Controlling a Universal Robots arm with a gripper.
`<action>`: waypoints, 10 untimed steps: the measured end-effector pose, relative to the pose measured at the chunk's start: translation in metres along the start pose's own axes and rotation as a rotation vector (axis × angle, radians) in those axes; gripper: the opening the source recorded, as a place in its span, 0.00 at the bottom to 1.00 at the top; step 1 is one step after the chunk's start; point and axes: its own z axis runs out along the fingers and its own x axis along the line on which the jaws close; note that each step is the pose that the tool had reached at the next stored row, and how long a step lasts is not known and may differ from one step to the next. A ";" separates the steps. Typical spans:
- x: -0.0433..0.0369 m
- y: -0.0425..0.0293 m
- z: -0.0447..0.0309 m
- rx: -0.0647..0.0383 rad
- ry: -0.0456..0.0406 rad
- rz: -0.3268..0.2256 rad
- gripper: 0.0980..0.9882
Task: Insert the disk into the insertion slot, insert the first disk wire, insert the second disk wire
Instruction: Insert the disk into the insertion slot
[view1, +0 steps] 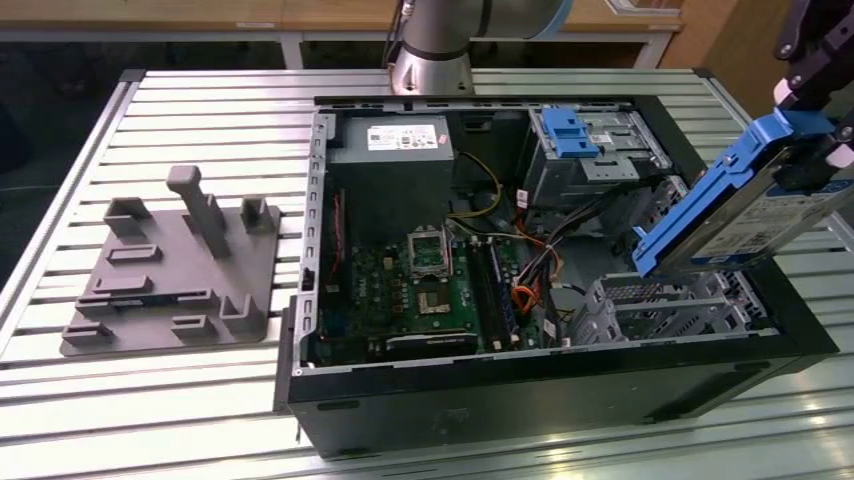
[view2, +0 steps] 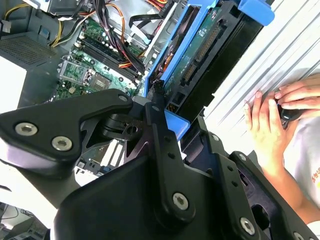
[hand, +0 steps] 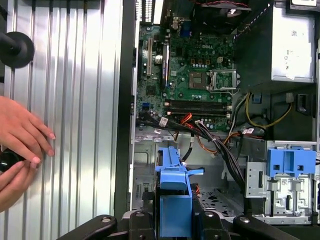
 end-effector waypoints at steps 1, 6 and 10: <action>-0.0006 0.0000 0.0002 0.000 -0.0001 0.000 0.30; -0.0049 -0.0001 0.0017 0.000 0.0001 0.000 0.30; -0.0054 -0.0002 0.0048 0.000 0.0001 0.000 0.30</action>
